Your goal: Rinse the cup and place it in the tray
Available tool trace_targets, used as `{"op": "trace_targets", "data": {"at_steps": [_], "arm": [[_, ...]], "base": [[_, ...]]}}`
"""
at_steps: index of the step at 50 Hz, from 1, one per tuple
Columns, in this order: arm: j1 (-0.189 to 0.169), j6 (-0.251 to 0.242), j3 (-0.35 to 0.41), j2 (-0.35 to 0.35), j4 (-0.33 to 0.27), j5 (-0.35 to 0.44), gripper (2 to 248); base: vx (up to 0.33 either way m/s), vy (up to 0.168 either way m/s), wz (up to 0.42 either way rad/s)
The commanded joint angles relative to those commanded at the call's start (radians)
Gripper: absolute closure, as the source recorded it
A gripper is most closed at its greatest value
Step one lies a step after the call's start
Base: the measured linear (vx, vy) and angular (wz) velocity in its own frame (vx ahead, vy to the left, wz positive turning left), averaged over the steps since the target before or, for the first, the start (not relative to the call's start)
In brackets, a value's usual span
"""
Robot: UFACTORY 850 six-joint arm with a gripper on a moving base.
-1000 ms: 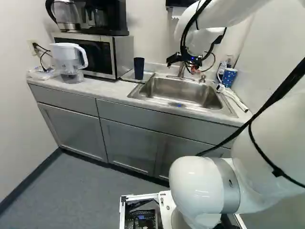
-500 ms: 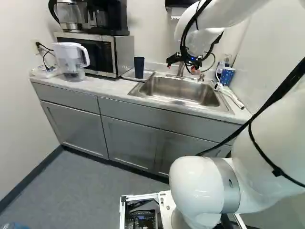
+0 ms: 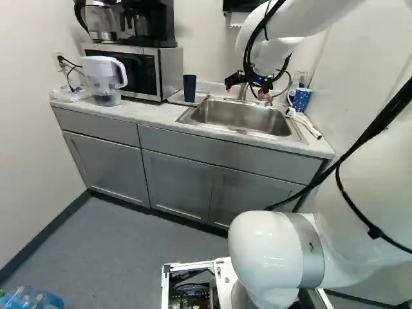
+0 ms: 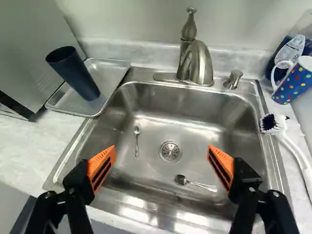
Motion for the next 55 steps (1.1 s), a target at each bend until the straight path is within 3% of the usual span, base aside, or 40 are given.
{"op": "trace_targets", "data": {"at_steps": [55], "arm": [[0.000,0.000,0.000,0.000,0.000,0.000,3]], "base": [[-0.116,0.026,-0.002]]}}
